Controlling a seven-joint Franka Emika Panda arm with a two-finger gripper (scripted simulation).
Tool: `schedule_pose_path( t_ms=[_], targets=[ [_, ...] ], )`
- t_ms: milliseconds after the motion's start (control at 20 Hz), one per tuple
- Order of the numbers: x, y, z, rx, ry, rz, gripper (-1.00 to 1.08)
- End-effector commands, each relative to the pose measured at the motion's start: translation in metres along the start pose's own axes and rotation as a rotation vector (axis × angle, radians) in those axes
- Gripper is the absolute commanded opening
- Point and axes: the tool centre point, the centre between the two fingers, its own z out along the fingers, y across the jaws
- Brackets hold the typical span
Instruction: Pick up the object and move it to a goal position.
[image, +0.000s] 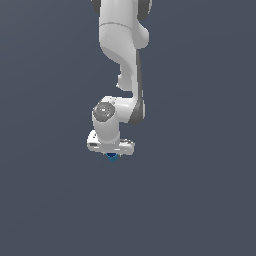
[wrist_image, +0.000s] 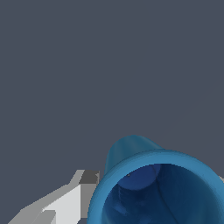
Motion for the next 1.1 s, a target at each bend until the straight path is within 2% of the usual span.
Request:
schedule_pose_path(
  t_ms=[0,350,1050],
  targets=[
    [-0.006,-0.003,0.000,0.000,0.000,-0.001,-1.00],
    [-0.034,-0.018,-0.001,0.000,0.000,-0.001,-1.00],
    [-0.120,-0.066,-0.003,0.000,0.000,-0.001,-1.00]
  ],
)
